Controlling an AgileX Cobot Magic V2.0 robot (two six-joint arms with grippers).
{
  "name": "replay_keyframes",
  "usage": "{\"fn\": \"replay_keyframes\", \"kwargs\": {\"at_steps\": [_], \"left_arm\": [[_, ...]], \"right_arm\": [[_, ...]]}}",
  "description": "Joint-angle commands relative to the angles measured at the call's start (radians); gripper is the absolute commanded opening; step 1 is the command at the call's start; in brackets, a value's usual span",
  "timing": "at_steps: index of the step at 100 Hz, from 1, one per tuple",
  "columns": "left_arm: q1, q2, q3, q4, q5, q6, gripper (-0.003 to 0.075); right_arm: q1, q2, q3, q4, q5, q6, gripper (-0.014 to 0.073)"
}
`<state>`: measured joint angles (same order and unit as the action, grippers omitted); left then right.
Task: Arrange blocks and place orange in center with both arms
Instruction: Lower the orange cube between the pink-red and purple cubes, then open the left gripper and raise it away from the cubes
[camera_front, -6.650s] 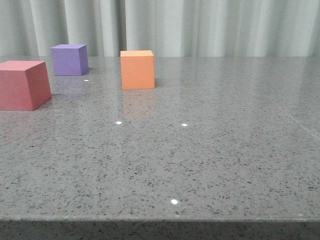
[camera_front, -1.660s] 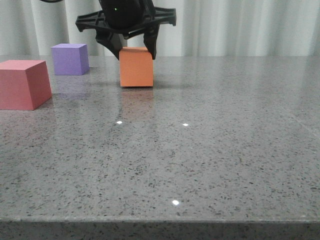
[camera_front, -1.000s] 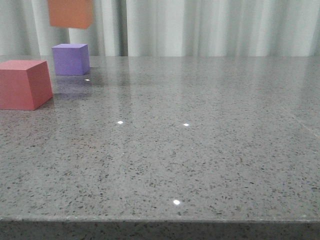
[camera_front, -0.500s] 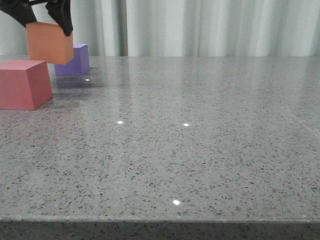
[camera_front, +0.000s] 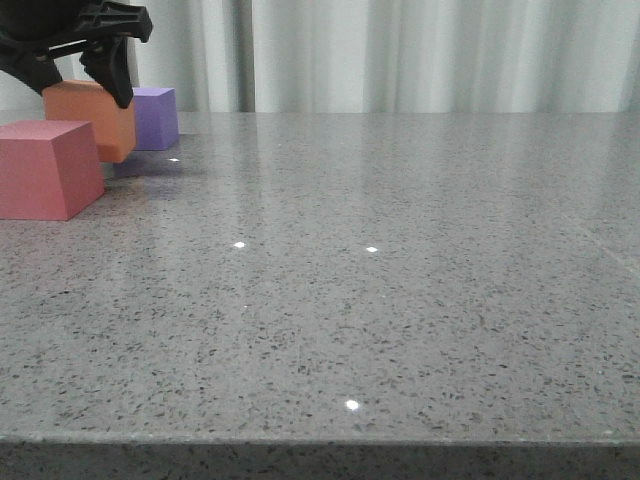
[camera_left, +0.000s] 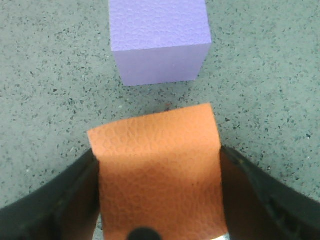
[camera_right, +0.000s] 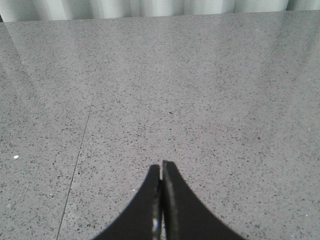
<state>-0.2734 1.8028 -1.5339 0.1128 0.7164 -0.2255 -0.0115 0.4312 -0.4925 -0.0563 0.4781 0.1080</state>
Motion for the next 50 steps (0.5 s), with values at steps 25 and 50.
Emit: {"fn": "replay_keyframes", "kwargs": {"at_steps": [25,50], "left_arm": [[0.003,-0.006,-0.025,-0.113,-0.060,0.083,0.0353],[0.003,-0.003,-0.025,-0.113,-0.054,0.083,0.0703]], "right_arm": [[-0.005,0.003,-0.027,-0.003,-0.082,-0.008,-0.0067],[-0.005,0.003,-0.027,-0.003,-0.082,-0.008,-0.0067]]}}
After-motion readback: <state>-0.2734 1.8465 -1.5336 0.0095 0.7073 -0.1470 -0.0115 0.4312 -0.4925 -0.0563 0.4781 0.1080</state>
